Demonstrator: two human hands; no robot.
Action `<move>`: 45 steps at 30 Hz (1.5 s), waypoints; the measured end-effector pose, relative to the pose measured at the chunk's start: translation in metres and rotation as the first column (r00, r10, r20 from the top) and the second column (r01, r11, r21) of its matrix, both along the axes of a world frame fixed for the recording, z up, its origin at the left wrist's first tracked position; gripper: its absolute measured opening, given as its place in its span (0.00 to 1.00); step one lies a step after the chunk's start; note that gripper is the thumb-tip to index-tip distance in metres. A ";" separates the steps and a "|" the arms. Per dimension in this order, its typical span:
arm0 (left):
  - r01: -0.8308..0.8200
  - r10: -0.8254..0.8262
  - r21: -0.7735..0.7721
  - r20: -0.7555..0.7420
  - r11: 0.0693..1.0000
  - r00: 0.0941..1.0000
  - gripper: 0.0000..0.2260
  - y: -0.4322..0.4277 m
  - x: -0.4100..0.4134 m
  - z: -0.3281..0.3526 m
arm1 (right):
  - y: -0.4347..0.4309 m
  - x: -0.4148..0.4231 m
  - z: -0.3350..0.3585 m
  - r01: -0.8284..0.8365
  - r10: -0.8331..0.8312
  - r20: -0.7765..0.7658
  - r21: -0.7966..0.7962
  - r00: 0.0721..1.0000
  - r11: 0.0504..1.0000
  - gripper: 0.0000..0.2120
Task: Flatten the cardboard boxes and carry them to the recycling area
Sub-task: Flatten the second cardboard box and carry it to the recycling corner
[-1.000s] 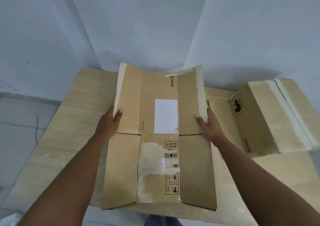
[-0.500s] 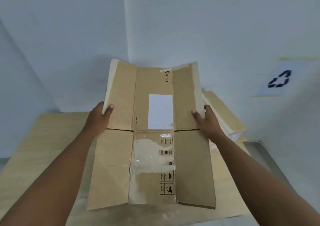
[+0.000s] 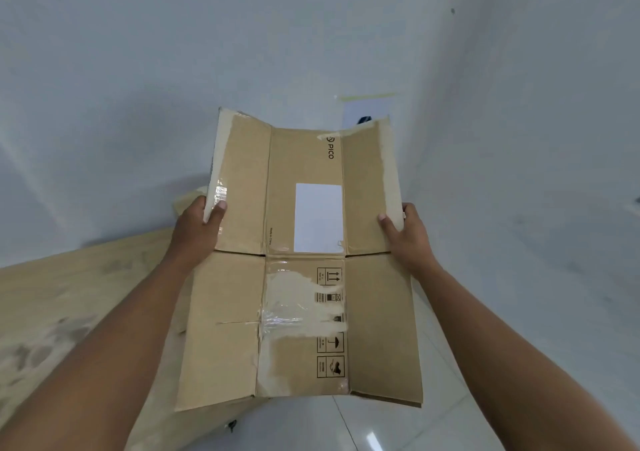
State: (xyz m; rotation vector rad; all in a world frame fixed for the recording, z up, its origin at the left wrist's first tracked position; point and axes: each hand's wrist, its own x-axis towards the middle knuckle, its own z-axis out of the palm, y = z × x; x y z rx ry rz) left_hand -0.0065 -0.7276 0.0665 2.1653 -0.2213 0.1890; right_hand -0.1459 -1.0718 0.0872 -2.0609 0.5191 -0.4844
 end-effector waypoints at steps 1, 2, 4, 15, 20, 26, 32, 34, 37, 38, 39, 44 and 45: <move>0.018 -0.018 -0.002 0.002 1.000 1.000 0.15 -0.022 0.000 0.000 | -0.018 -0.006 -0.001 0.023 -0.023 0.000 0.009 1.000 1.000 0.20; 0.037 -0.037 -0.005 0.005 0.999 0.999 0.14 -0.044 0.002 0.000 | -0.034 -0.012 -0.003 0.045 -0.045 0.000 0.018 0.999 0.999 0.20; 0.067 -0.067 -0.007 0.000 0.998 0.998 0.14 -0.084 0.008 -0.003 | -0.065 -0.017 -0.011 0.090 -0.090 -0.004 0.035 0.996 0.995 0.19; 0.144 -0.154 -0.085 -0.131 0.986 0.979 0.16 -0.318 0.079 -0.098 | -0.257 0.028 -0.082 0.243 -0.223 -0.210 0.077 0.952 0.967 0.18; 0.131 -0.157 -0.117 -0.249 0.984 0.956 0.14 -0.406 0.098 -0.136 | -0.343 0.052 -0.100 0.278 -0.236 -0.330 0.086 0.914 0.957 0.16; 0.069 -0.077 -0.036 -0.338 0.997 0.938 0.08 -0.463 0.122 -0.165 | -0.418 0.095 -0.133 0.238 -0.161 -0.436 0.128 0.885 0.963 0.19; -0.062 0.101 0.106 -0.421 0.992 0.901 0.06 -0.491 0.119 -0.239 | -0.470 0.149 -0.205 0.038 0.025 -0.521 0.111 0.853 0.993 0.21; -0.111 0.183 0.180 -0.459 0.977 0.869 0.09 -0.500 0.109 -0.273 | -0.485 0.164 -0.234 -0.033 0.088 -0.544 0.110 0.834 0.993 0.21; -0.199 0.308 0.276 -0.445 0.940 0.841 0.13 -0.515 0.094 -0.320 | -0.505 0.186 -0.288 -0.141 0.174 -0.561 0.102 0.809 0.985 0.22; -0.223 0.342 0.301 -0.437 0.927 0.832 0.13 -0.520 0.090 -0.333 | -0.511 0.192 -0.308 -0.166 0.191 -0.565 0.096 0.803 0.981 0.22; -0.245 0.374 0.324 -0.434 0.914 0.820 0.14 -0.524 0.087 -0.347 | -0.515 0.198 -0.328 -0.186 0.204 -0.571 0.090 0.795 0.978 0.22; -0.323 0.435 0.296 -0.515 0.899 0.738 0.17 -0.532 0.078 -0.430 | -0.520 0.219 -0.435 -0.275 0.279 -0.593 0.099 0.756 0.956 0.21; -0.340 0.429 0.262 -0.538 0.903 0.725 0.17 -0.533 0.078 -0.454 | -0.520 0.222 -0.461 -0.293 0.288 -0.595 0.091 0.750 0.952 0.21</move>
